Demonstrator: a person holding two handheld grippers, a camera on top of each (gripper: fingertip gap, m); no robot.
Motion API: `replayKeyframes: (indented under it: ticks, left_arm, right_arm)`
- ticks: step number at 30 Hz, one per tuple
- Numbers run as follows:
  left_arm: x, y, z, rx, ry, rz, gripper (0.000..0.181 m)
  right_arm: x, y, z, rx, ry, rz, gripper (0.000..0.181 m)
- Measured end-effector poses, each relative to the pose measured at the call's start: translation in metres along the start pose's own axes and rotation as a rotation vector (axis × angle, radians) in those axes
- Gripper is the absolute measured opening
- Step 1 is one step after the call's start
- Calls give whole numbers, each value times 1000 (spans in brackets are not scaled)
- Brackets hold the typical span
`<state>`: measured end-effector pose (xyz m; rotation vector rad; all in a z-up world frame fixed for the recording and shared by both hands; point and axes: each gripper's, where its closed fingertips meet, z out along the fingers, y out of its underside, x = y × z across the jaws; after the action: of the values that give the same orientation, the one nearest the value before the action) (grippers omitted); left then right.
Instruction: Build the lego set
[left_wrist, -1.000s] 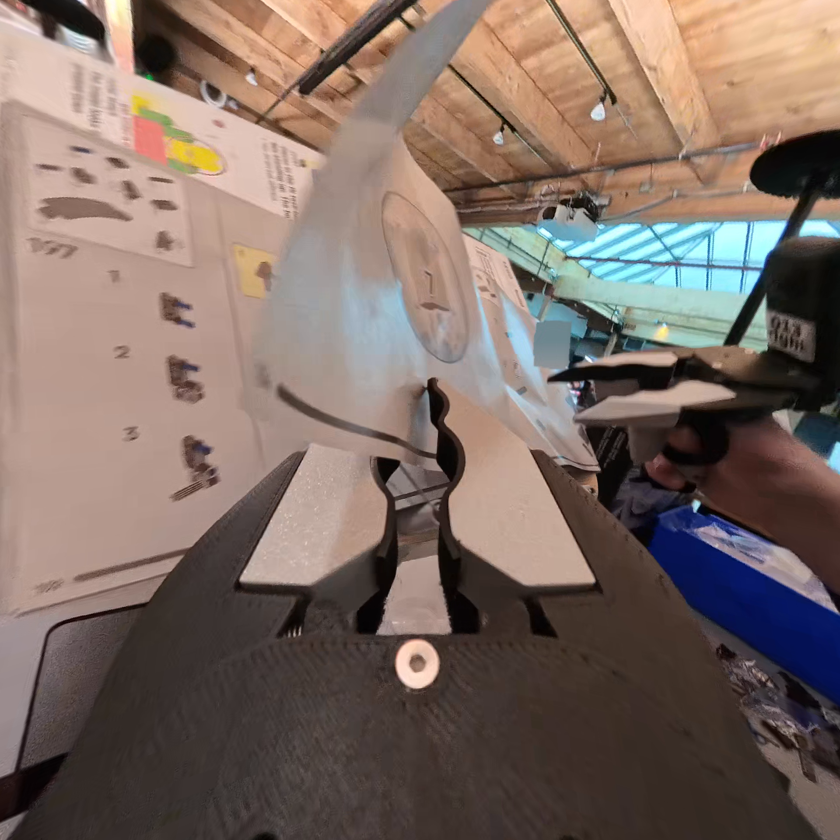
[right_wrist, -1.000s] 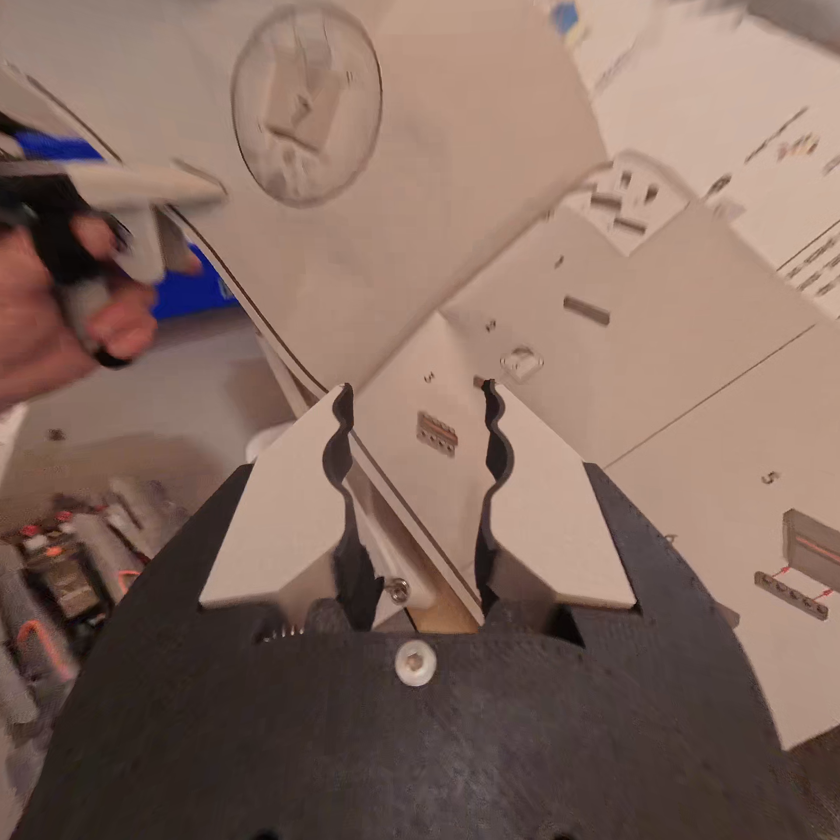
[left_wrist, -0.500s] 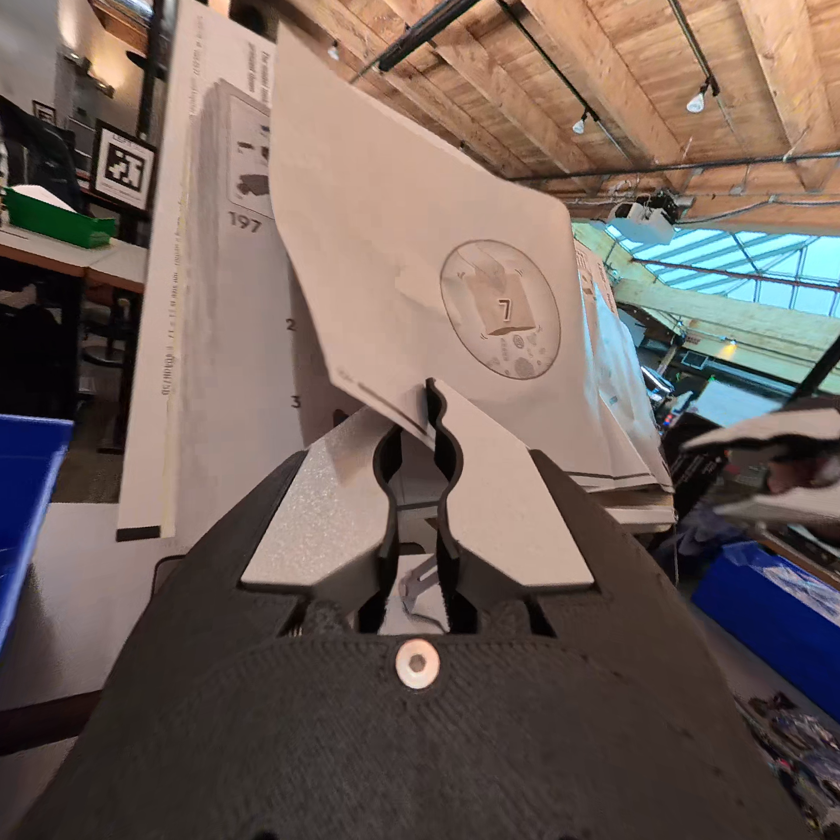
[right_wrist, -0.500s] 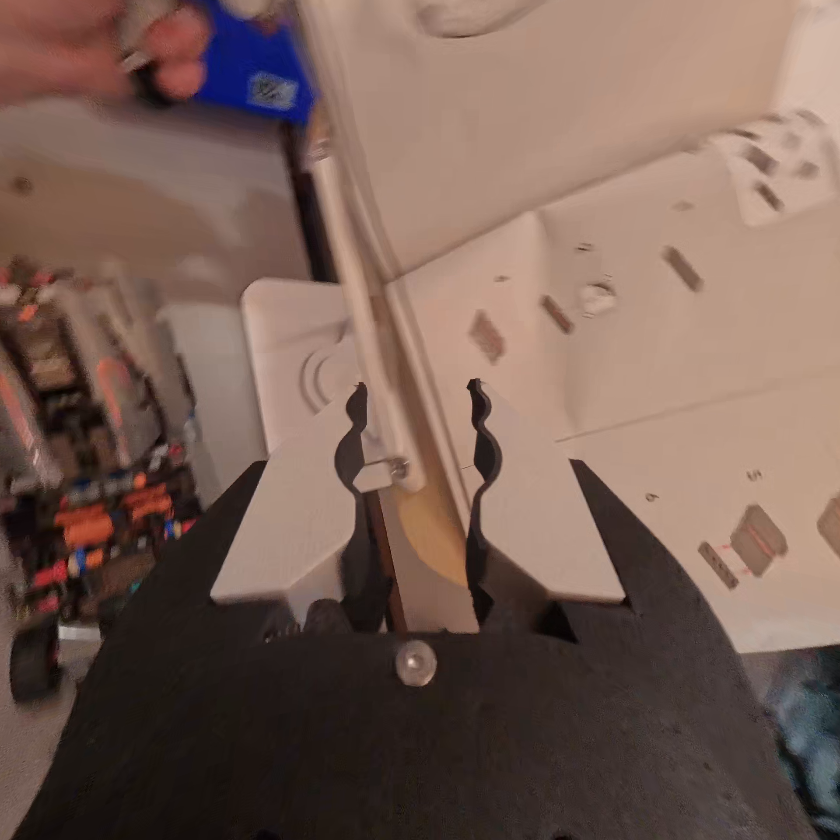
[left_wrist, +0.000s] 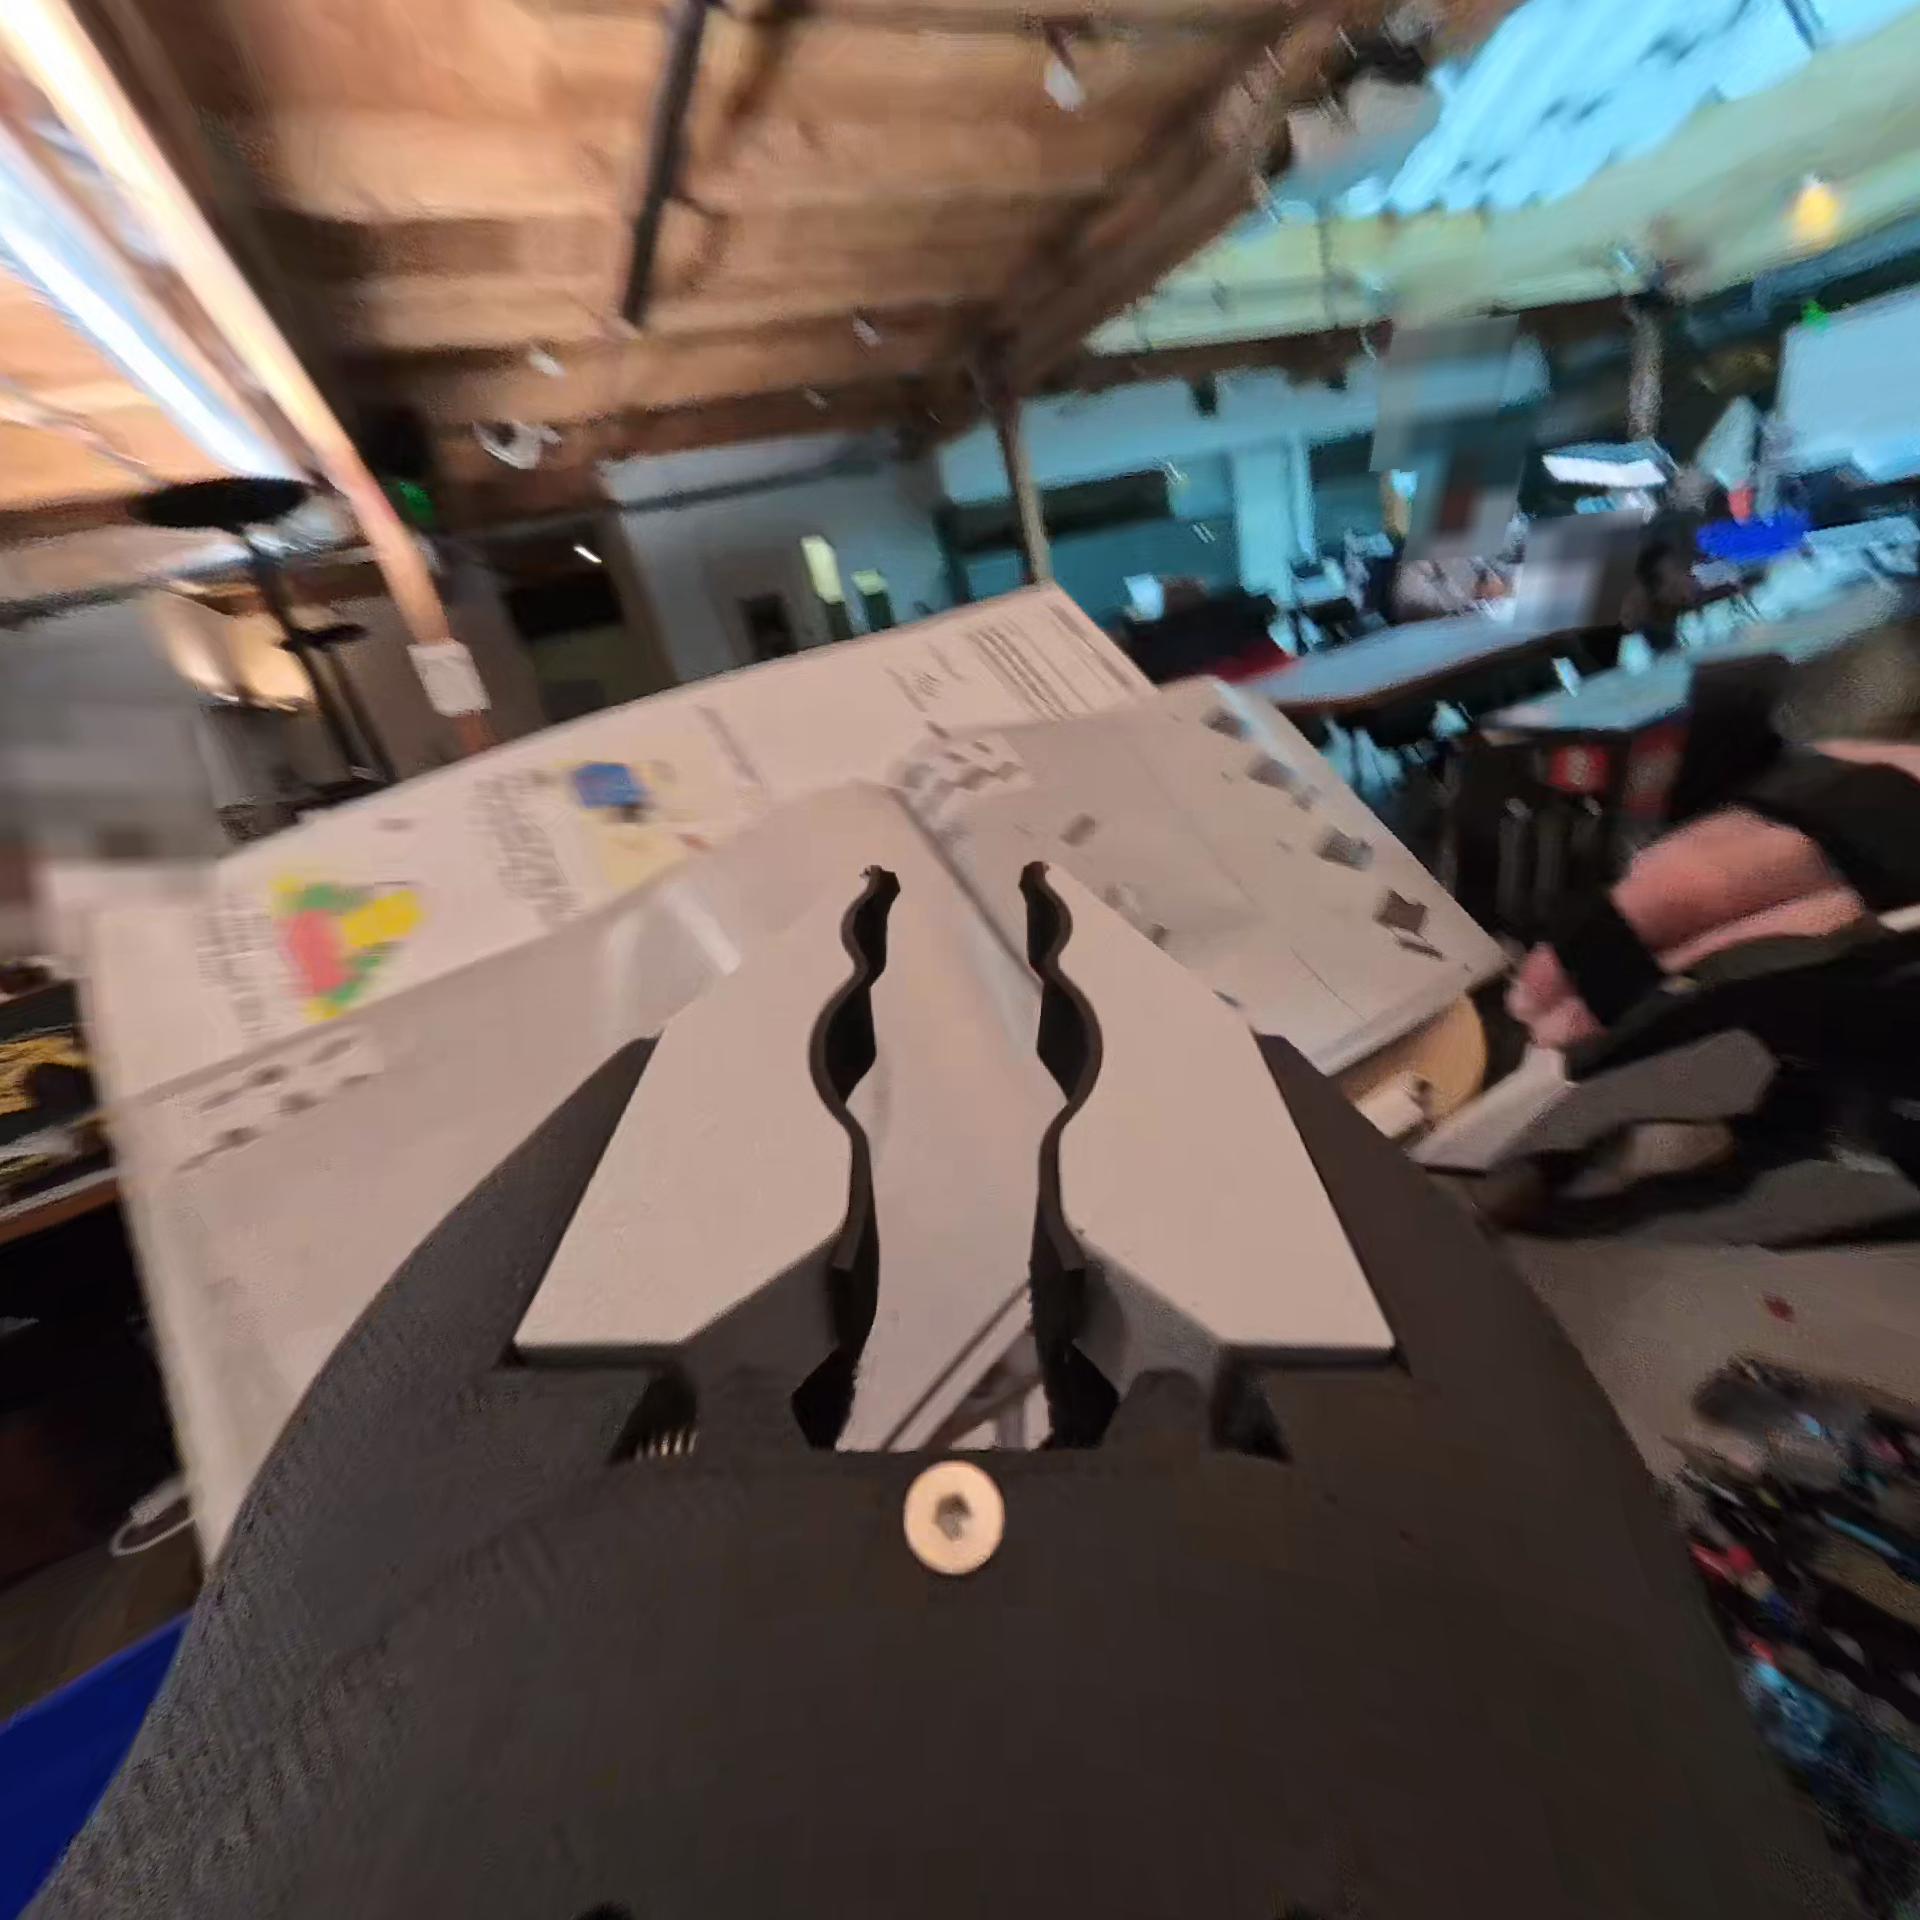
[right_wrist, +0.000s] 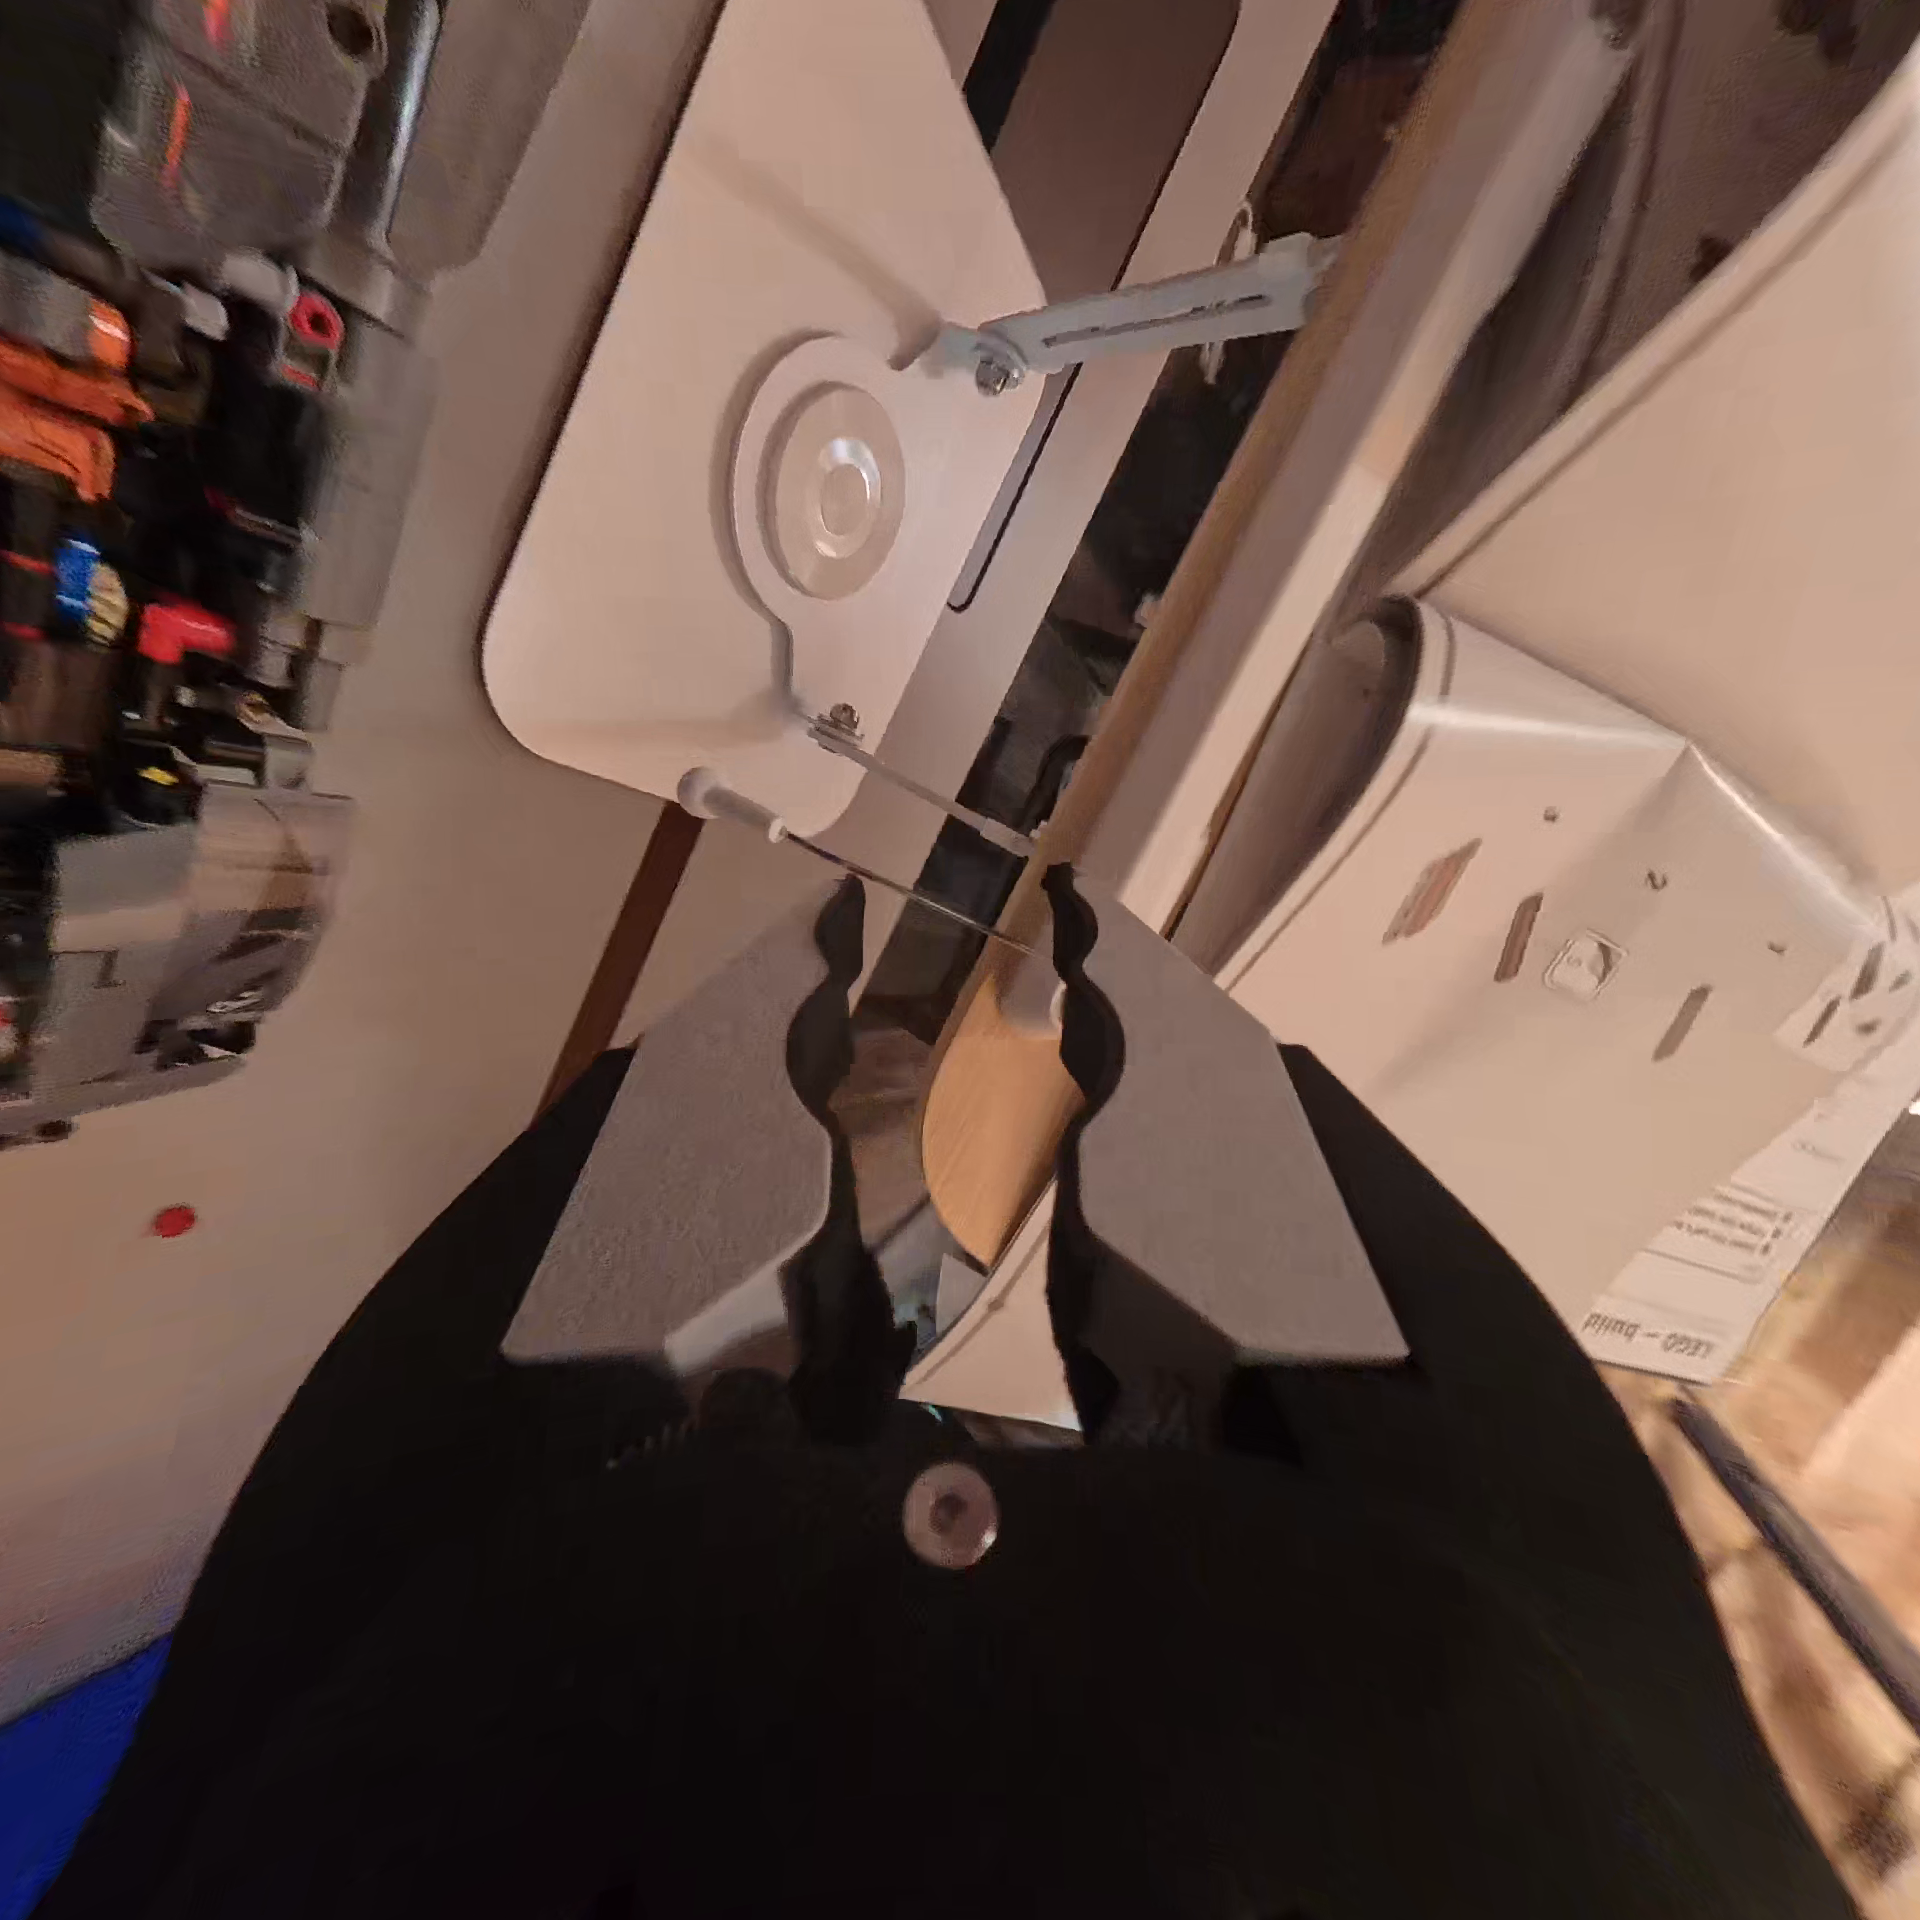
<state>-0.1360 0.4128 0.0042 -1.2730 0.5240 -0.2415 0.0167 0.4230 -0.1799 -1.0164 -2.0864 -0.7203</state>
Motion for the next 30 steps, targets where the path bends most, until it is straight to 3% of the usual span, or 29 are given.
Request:
replayKeyframes:
  ticks: [3, 5, 8, 13, 30]
  left_arm:
    - [47, 43, 45, -236, 109, 101, 19]
    - [60, 67, 65, -322, 127, 165, 21]
    - [81, 80, 81, -330, 197, 197, 18]
    - [85, 109, 98, -439, 173, 248, 19]
    - [76, 116, 105, -398, 192, 237, 11]
  right_arm:
    - [-9, 3, 13, -42, -10, -67, 21]
    - [-10, 4, 16, -58, 9, -97, 15]
    - [-8, 0, 14, -41, 12, -70, 11]
    - [-2, -9, 9, 51, 16, 60, 7]
    - [55, -16, 0, 398, 101, 830, 0]
